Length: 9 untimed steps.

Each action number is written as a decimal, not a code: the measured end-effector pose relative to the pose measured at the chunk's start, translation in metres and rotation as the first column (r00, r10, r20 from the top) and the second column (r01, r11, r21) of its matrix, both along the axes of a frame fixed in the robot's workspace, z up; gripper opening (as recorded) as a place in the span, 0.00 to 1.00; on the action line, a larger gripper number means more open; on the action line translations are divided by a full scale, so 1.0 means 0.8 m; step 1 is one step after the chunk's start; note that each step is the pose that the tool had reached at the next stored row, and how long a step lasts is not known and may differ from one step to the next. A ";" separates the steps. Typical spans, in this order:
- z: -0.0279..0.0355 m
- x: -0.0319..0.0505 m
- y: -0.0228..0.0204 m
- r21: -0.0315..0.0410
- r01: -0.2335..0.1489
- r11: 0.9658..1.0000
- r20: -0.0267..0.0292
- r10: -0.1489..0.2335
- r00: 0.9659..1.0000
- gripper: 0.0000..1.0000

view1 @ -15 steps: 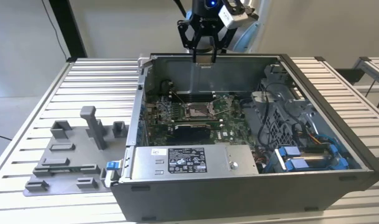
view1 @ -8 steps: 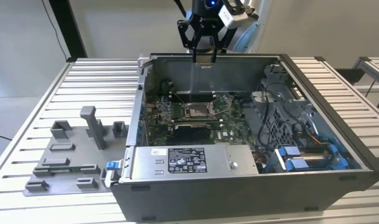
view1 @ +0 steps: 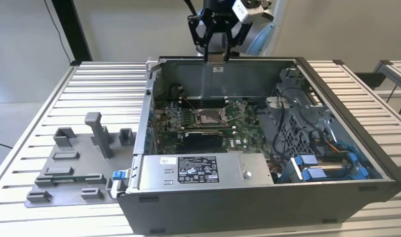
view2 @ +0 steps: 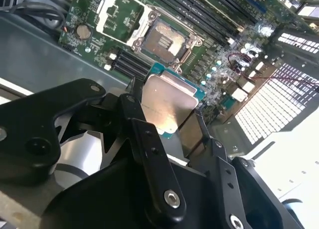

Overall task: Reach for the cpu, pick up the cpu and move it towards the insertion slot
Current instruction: 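Pick up the cpu and move it towards the insertion slot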

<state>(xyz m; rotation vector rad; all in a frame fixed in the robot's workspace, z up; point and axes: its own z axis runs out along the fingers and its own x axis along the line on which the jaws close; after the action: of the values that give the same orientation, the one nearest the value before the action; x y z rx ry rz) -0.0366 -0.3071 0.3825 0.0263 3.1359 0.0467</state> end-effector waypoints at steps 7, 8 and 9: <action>0.0098 0.000 0.0000 0.000 0.000 1.000 0.000 0.000 1.000 0.00; 0.0099 0.000 0.0000 0.000 0.000 1.000 0.000 0.000 1.000 0.00; 0.0100 0.000 0.0000 0.000 0.000 1.000 0.000 0.000 1.000 0.00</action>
<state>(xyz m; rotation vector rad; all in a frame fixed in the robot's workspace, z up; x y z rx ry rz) -0.0366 -0.3071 0.3905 0.0262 3.1359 0.0467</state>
